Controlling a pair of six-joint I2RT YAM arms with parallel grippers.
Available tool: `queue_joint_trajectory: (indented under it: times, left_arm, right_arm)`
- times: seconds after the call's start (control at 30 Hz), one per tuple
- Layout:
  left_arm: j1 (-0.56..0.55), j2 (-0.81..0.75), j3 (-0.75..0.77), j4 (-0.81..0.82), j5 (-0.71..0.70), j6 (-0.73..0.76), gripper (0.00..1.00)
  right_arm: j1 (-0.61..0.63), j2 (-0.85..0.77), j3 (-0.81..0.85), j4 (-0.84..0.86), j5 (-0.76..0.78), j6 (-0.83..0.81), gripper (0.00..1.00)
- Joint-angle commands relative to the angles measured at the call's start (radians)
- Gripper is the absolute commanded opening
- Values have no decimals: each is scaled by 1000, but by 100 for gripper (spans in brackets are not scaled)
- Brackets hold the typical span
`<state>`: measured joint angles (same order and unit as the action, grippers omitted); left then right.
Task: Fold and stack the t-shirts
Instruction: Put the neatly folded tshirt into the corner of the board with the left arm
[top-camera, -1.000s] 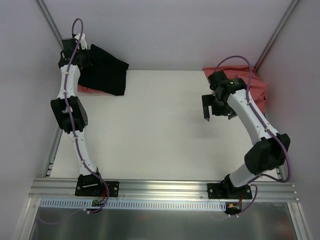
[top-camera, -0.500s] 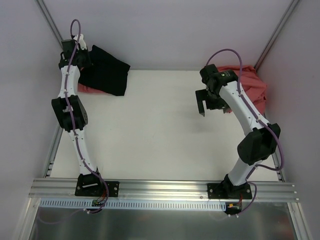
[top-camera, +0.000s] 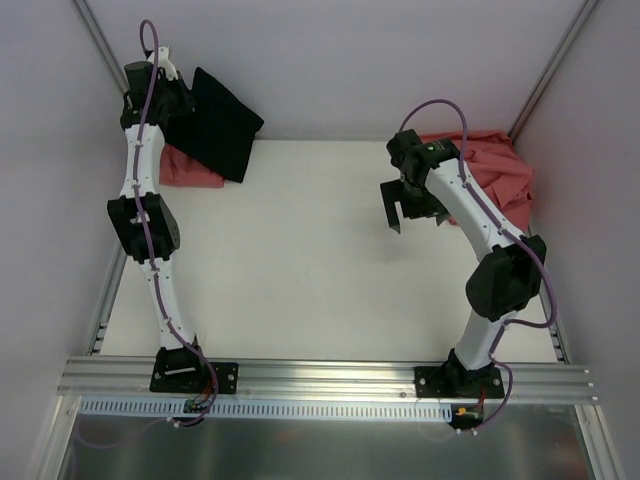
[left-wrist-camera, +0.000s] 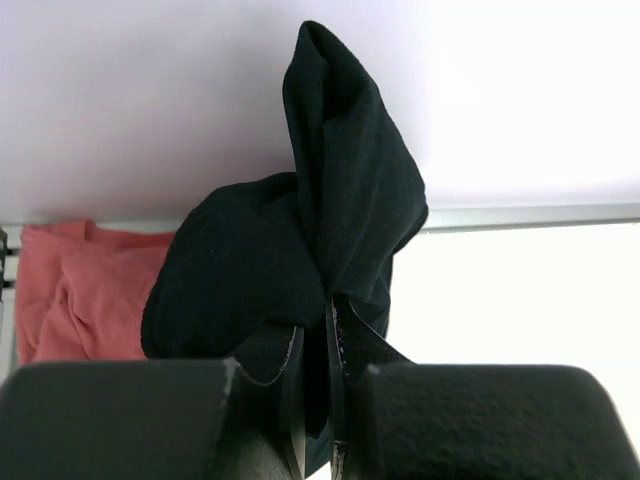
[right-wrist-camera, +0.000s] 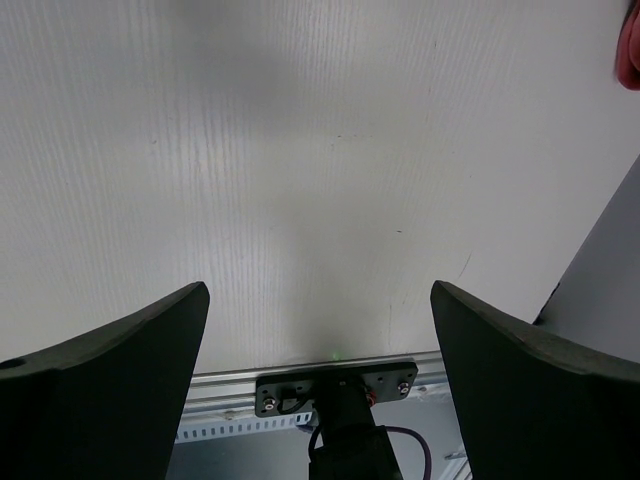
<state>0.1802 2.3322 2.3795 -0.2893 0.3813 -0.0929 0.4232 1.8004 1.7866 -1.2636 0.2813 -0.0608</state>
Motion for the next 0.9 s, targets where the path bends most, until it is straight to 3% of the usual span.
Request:
queue_joint_trajectory:
  times: [0.0,0.67,0.87]
  left_arm:
    - [4,-74,64,90,25,-22,0]
    - [34,-100,95,7,-41,70,0]
    - [39,-117,92,10,-21,36,0]
  right_arm:
    - [5,-1,22,4,-2,3,99]
    - [3,14,25,17,-11,3,99]
    - [8,24,37,20,-5,6,100]
